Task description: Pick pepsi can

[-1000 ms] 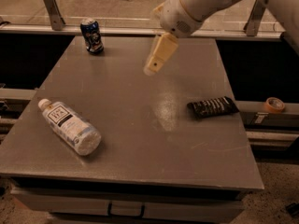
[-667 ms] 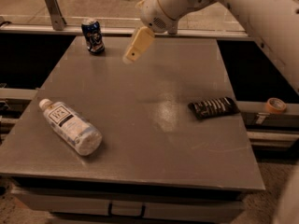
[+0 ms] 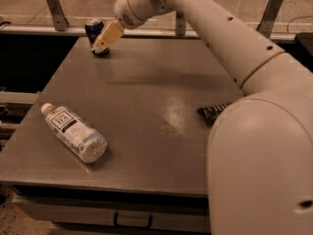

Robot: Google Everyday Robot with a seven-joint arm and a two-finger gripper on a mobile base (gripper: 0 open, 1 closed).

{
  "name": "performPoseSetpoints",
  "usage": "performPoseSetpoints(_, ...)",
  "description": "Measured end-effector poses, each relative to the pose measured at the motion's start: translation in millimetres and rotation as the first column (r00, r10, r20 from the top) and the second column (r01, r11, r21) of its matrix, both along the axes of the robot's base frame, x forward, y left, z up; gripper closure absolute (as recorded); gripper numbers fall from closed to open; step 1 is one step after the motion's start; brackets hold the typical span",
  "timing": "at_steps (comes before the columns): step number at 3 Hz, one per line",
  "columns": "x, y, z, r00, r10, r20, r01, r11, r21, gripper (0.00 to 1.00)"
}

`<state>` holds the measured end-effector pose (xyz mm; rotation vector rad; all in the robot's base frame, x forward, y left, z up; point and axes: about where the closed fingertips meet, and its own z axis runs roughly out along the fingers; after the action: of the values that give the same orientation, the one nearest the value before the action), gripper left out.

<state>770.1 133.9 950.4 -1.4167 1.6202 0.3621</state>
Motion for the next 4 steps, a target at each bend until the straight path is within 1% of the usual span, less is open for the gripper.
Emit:
performPoseSetpoints(1,27.6,33.8,-12.6,0.9969,-0.039,-0.069,0.045,0.996,0.083,0.00)
performPoseSetpoints(2,43.2,61.3,-24.5,0.9886,-0.083,-0.125,0.098,0.988,0.118,0.00)
performPoseSetpoints(3,61.7,71.5,-40.5,0.9774,-0.142,-0.156,0.163,0.979,0.126,0.00)
performPoseSetpoints(4,76.2,74.5,-58.7,0.9697,-0.172,-0.174,0.195,0.973,0.124,0.18)
